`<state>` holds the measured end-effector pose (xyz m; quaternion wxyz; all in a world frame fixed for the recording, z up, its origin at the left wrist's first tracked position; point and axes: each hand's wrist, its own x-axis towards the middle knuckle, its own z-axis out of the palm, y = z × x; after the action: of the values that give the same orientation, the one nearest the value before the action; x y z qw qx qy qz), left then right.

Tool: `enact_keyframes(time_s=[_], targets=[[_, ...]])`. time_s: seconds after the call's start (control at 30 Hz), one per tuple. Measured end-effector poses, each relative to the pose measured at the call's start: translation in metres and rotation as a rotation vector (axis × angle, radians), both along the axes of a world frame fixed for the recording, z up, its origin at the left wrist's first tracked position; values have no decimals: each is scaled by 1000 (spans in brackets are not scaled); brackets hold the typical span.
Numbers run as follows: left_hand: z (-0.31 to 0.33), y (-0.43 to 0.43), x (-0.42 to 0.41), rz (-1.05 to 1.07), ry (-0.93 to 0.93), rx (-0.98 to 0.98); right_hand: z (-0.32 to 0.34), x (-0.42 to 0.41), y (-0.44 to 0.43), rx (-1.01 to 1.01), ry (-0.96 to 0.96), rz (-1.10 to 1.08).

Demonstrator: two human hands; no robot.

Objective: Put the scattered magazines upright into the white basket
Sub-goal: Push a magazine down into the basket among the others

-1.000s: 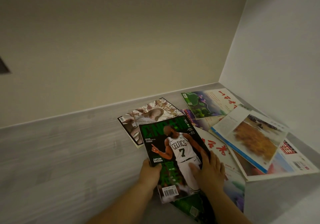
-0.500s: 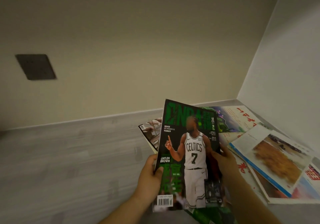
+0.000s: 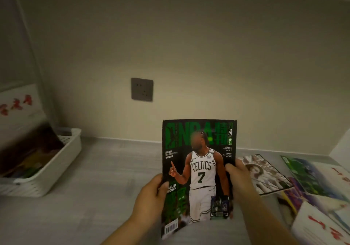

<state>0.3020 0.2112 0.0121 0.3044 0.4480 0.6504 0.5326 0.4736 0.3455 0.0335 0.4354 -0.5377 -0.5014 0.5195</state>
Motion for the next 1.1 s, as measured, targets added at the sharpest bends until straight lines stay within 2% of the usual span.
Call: enact_keyframes(time_s=[0.3,0.53,0.83,1.1], targets=[[27,-65,-171,246,102,95,34,-201,-38,46,73,228],[39,-111,-263,464,111,276,55,-329,-65,152,172,328],[54,-133,-325,672,79,431,101,-437,-65,302,190,553],[29,-126,-361,696,1,382,59,-485,-51,155,102,574]])
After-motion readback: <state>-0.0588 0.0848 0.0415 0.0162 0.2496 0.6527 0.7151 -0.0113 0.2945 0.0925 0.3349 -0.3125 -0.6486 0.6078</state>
